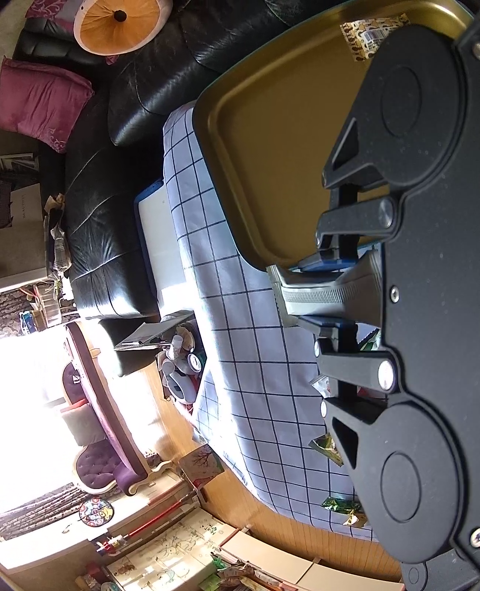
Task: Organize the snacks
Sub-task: 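Carry the yellow-white packet with the left gripper over the teal tin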
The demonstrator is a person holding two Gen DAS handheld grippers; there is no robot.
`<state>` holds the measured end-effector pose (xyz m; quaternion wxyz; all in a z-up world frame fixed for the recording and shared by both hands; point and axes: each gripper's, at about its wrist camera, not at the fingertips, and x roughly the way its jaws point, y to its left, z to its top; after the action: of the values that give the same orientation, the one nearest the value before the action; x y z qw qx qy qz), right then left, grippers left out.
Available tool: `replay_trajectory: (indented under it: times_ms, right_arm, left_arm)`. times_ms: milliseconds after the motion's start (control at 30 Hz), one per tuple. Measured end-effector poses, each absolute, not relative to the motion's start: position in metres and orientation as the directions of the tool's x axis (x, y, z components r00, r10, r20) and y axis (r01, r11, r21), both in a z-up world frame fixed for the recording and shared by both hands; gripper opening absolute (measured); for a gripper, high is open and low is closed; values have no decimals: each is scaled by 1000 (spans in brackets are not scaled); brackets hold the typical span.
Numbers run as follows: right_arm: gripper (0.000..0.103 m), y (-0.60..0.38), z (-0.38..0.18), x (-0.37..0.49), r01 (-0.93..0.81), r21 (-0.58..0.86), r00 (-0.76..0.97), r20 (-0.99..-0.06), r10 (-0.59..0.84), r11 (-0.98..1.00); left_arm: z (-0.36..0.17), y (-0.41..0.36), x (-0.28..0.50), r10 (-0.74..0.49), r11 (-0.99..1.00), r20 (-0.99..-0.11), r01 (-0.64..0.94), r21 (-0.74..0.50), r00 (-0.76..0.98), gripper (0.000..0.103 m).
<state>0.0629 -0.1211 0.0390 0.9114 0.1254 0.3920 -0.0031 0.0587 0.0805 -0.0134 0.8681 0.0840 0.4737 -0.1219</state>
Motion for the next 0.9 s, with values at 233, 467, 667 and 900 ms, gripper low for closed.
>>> replay_trajectory:
  times_ms: [233, 467, 667, 900]
  right_arm:
    - [34, -116, 38, 65, 106, 222, 689, -719, 89, 969]
    - [34, -116, 39, 64, 102, 223, 690, -718, 93, 969]
    - [34, -116, 40, 65, 101, 235, 689, -718, 103, 967]
    - [34, -119, 41, 65, 100, 246, 691, -714, 111, 964]
  left_arm:
    - [-32, 79, 66, -132, 954, -870, 300, 19, 476, 58]
    - [-35, 88, 64, -173, 969, -841, 242, -51, 513, 66]
    - [-38, 93, 63, -231, 967, -818, 216, -134, 526, 83]
    - [-38, 84, 57, -199, 963, -823, 261, -64, 532, 76]
